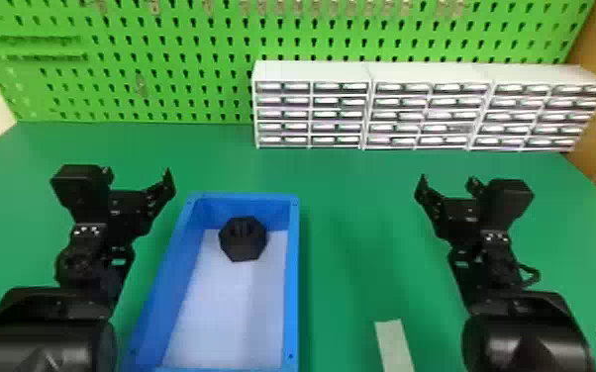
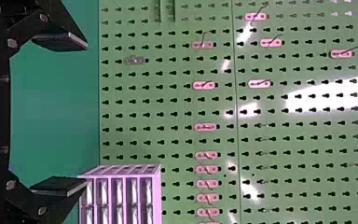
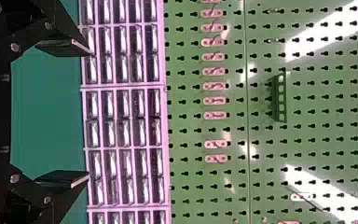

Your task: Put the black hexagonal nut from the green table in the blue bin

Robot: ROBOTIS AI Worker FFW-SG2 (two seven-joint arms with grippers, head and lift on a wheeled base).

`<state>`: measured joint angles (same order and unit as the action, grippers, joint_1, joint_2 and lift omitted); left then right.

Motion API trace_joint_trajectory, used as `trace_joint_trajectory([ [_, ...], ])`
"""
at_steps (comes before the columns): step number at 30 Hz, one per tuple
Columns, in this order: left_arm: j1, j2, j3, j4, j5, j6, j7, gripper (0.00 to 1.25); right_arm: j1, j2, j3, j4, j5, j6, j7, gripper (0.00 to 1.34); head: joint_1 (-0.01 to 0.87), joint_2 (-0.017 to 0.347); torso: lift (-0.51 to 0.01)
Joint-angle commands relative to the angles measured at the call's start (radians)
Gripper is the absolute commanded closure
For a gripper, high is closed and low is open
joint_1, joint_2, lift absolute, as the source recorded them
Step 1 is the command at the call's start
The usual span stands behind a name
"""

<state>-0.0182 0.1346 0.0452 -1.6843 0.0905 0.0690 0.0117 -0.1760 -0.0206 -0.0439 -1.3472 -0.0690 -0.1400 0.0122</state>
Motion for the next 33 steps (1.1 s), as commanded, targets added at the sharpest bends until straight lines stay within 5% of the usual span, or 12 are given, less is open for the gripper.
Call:
trace_joint_trajectory([
  [1, 0.0, 0.0, -0.001, 0.0, 0.0, 0.0, 0.001, 0.24, 0.001, -0.001, -0.001, 0.0, 0.0, 0.0, 0.0, 0.34, 0.686, 0.052, -0.097],
  [33, -0.017, -0.001, -0.005, 0.0, -0.003, -0.005, 0.001, 0.24, 0.001, -0.004, -0.005, -0.015, -0.002, 0.011, 0.0, 0.34, 0.686, 0.052, -0.097],
])
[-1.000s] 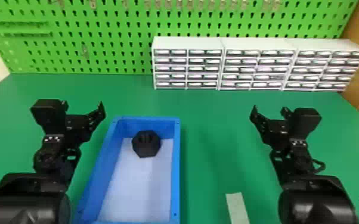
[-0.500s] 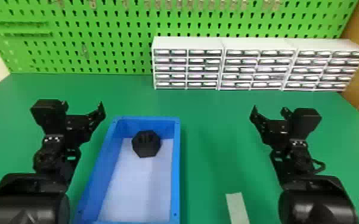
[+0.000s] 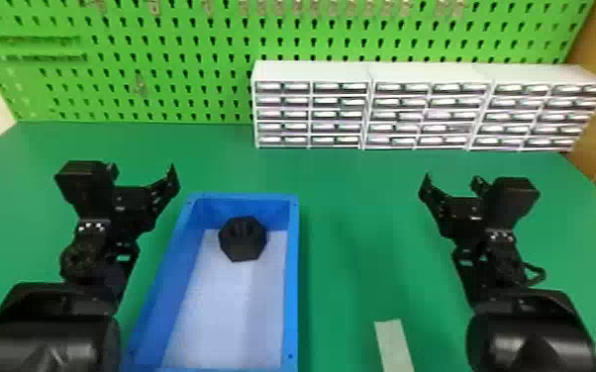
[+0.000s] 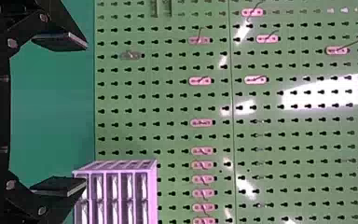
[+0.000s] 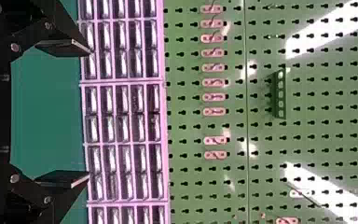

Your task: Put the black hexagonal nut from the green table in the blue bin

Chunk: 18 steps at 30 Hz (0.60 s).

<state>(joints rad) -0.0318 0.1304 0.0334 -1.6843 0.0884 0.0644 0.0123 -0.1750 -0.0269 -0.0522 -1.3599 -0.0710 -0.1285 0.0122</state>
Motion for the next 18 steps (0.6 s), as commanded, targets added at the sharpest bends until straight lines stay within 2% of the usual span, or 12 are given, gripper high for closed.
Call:
trace_joint_trajectory([
  [1, -0.002, 0.003, 0.01, 0.0, -0.001, 0.0, 0.0, 0.24, 0.0, 0.002, 0.003, -0.002, 0.0, 0.0, 0.0, 0.34, 0.686, 0.052, -0.097],
  [18, 0.006, 0.002, 0.0, 0.0, -0.004, 0.0, 0.0, 0.24, 0.009, 0.004, -0.009, -0.005, 0.002, 0.0, 0.0, 0.34, 0.686, 0.052, -0.097],
])
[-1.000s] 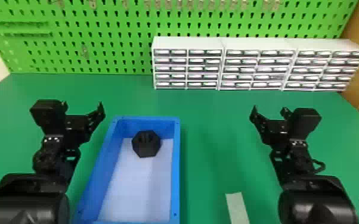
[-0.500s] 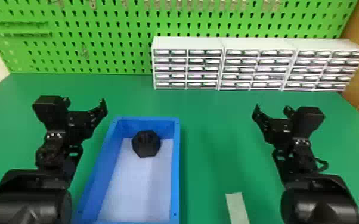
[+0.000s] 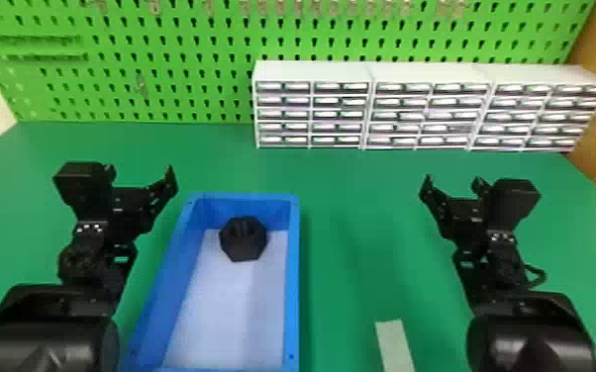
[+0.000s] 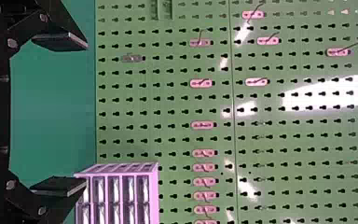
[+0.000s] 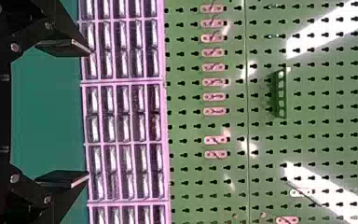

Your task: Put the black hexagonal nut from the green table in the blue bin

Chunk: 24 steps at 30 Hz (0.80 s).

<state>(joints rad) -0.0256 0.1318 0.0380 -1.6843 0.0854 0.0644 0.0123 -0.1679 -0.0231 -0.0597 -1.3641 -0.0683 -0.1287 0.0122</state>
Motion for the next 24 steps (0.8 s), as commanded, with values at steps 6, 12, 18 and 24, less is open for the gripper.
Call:
trace_joint_trajectory([
  [6, 0.0, 0.0, -0.006, 0.0, -0.001, 0.0, 0.0, 0.24, 0.001, -0.001, -0.002, -0.003, -0.001, 0.0, 0.0, 0.34, 0.686, 0.052, -0.097],
  [12, 0.001, -0.001, -0.004, 0.0, -0.001, 0.0, 0.0, 0.24, -0.001, -0.001, 0.0, -0.003, 0.001, 0.001, 0.0, 0.34, 0.686, 0.052, -0.097],
  [18, 0.001, 0.0, -0.006, 0.0, -0.003, 0.0, 0.0, 0.24, -0.001, -0.001, 0.001, -0.003, 0.001, 0.001, 0.0, 0.34, 0.686, 0.052, -0.097],
  [24, 0.001, 0.0, -0.006, 0.0, -0.003, 0.0, 0.0, 0.24, -0.002, -0.001, 0.003, -0.003, 0.002, 0.004, 0.0, 0.34, 0.686, 0.052, -0.097],
])
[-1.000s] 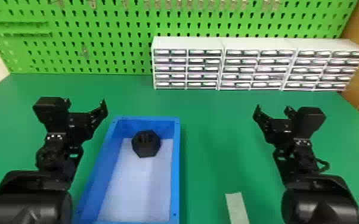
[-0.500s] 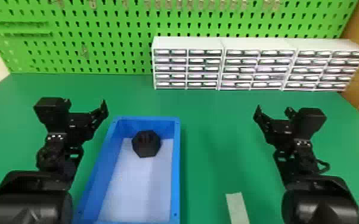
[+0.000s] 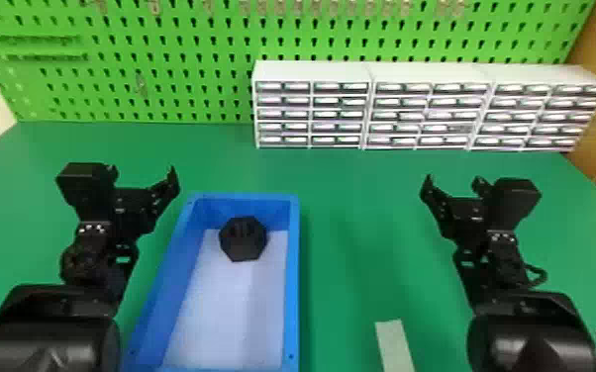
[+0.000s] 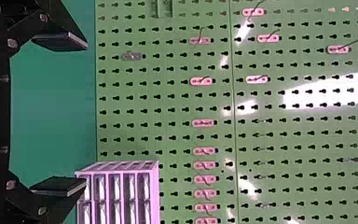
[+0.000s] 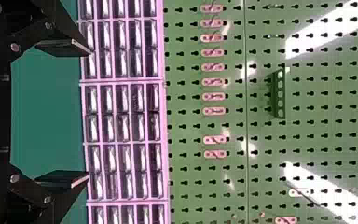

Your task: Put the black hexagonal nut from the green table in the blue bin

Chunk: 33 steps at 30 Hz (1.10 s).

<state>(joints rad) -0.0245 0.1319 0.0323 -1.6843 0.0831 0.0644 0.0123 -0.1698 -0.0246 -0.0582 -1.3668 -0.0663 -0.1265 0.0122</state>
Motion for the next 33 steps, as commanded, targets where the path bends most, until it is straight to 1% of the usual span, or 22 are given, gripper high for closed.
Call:
trace_joint_trajectory([
  [1, 0.0, -0.001, 0.0, 0.0, 0.0, 0.0, 0.0, 0.24, 0.0, 0.0, 0.001, 0.002, 0.0, 0.002, 0.0, 0.34, 0.686, 0.052, -0.097],
  [33, 0.002, 0.0, 0.003, 0.0, 0.0, 0.0, 0.0, 0.24, 0.003, -0.001, 0.005, 0.0, -0.003, 0.007, 0.0, 0.34, 0.686, 0.052, -0.097],
])
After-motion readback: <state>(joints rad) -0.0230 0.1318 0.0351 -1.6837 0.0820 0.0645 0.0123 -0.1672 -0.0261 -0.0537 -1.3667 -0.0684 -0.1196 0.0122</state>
